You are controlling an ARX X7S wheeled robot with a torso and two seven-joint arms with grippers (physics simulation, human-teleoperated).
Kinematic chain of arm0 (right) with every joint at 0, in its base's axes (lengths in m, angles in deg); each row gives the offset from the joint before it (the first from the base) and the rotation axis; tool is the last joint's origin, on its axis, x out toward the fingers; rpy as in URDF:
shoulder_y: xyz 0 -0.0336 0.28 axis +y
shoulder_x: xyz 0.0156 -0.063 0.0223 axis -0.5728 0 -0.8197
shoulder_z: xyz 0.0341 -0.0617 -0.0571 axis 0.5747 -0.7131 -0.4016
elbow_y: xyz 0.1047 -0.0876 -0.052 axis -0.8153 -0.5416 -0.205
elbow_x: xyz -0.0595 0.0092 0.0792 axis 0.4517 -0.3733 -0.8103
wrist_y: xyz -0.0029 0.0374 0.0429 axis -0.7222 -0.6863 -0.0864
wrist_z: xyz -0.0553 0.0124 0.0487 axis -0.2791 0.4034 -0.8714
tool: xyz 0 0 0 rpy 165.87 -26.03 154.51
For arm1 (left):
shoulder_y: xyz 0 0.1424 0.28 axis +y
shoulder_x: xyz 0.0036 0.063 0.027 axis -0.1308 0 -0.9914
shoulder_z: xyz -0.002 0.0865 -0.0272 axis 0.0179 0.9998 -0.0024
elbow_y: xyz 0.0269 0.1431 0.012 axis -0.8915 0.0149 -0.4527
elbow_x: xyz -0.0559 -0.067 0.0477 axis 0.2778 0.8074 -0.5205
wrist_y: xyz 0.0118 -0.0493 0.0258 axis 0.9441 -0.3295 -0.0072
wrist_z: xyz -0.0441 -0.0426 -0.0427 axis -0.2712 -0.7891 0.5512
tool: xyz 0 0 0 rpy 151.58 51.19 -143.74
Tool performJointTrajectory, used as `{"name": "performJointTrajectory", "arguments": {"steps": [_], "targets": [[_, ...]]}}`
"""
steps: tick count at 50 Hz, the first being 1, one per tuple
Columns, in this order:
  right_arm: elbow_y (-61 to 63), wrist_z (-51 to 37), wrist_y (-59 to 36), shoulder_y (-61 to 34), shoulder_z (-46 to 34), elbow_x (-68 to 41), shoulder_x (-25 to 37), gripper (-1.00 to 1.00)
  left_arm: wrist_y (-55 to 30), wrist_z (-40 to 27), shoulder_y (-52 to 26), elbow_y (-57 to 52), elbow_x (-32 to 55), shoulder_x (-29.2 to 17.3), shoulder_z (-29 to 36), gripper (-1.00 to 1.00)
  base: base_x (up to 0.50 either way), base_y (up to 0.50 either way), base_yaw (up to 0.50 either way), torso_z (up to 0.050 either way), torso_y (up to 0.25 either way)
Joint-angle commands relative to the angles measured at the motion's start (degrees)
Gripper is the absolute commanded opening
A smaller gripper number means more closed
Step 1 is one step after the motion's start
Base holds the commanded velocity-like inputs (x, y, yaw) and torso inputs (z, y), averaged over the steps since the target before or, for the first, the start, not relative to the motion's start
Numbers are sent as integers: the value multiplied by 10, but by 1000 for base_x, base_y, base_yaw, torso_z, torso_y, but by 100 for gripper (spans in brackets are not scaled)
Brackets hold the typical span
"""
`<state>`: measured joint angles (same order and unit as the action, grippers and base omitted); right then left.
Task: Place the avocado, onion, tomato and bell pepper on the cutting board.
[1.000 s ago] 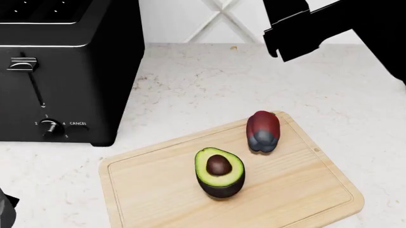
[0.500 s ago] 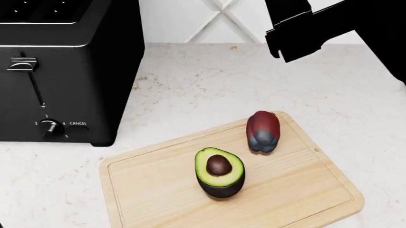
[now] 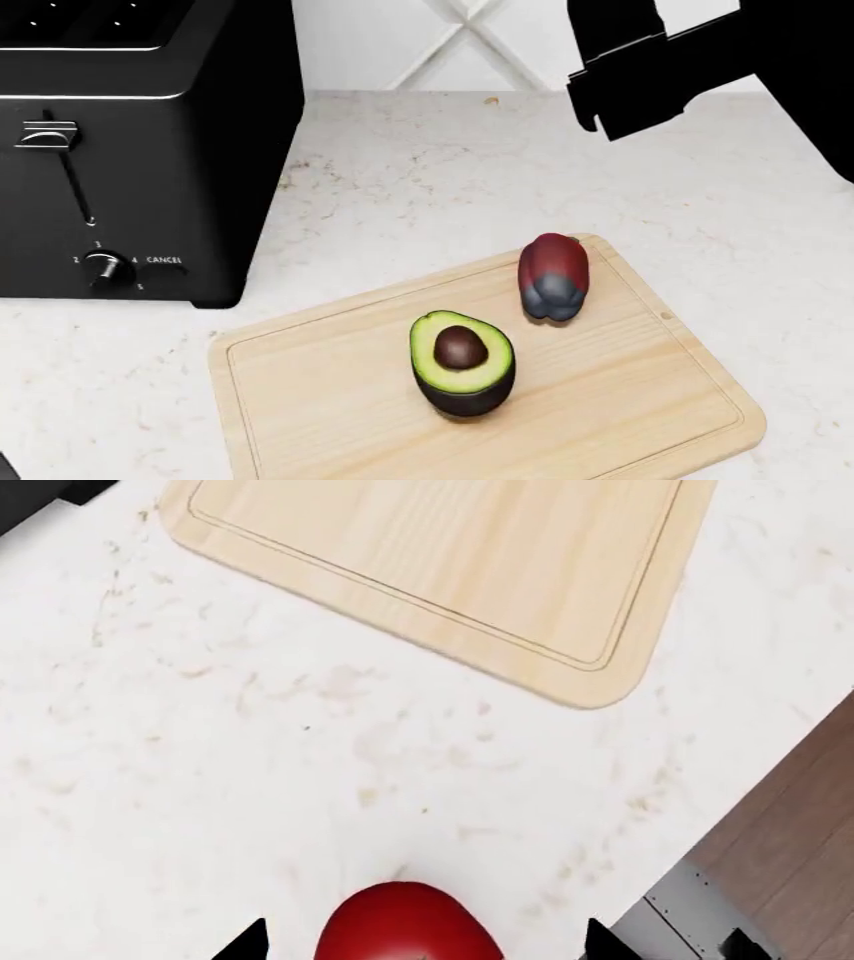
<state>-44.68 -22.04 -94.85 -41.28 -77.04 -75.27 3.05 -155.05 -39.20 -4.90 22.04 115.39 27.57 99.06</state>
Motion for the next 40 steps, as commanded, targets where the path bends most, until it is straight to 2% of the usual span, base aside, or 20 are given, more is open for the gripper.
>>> {"name": "performJointTrajectory", "arguments": {"steps": [1, 26, 27, 37, 40], "targets": [[2, 22, 15, 3, 14, 18, -14, 100, -6, 43, 40, 0, -67, 10, -27, 100, 0, 0, 0, 0, 0], [8, 14, 14, 3, 15, 8, -6, 100, 22, 79, 102, -24, -112, -6, -33, 100, 0, 0, 0, 0, 0], [8, 14, 15, 4, 14, 8, -7, 100, 22, 78, 101, -24, -114, -8, -34, -100, 0, 0, 0, 0, 0], [8, 12, 15, 2, 14, 7, -8, 100, 12, 67, 85, -27, -112, -10, -34, -100, 0, 0, 0, 0, 0], [9, 9, 13, -3, 15, 2, -6, 100, 3, 55, 58, -23, -98, -2, -34, -100, 0, 0, 0, 0, 0]]}}
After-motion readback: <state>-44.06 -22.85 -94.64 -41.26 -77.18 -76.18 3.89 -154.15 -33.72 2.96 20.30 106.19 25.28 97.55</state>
